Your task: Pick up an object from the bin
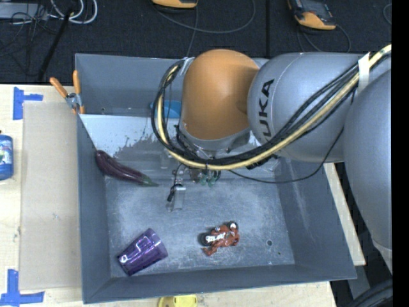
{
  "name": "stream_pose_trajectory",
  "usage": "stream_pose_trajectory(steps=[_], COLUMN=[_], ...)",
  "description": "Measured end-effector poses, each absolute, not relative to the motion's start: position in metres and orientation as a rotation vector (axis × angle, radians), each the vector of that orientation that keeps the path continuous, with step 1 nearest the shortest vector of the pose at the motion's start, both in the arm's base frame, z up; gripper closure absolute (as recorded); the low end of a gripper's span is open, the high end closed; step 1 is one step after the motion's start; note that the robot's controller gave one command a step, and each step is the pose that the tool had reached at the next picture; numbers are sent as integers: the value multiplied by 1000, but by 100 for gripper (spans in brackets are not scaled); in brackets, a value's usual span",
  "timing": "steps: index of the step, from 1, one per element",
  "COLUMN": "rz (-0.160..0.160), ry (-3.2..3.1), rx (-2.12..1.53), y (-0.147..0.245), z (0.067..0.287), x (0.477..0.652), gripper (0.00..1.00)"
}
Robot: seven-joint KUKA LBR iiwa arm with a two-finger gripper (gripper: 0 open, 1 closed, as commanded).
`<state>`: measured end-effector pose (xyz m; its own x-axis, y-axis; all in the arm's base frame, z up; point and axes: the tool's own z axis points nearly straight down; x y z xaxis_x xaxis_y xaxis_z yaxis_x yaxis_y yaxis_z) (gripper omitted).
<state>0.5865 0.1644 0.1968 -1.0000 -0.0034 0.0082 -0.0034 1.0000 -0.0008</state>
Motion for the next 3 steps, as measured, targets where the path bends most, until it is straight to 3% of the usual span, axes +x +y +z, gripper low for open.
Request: stream_pose_trajectory(steps=[1, 2, 3], rz=[0, -3, -3], ry=[-3141, -3148, -3143], rx=[0, 36, 59], y=[164, 152, 110], z=[202, 161, 100], x=[588, 564, 556], gripper=[0, 0, 0])
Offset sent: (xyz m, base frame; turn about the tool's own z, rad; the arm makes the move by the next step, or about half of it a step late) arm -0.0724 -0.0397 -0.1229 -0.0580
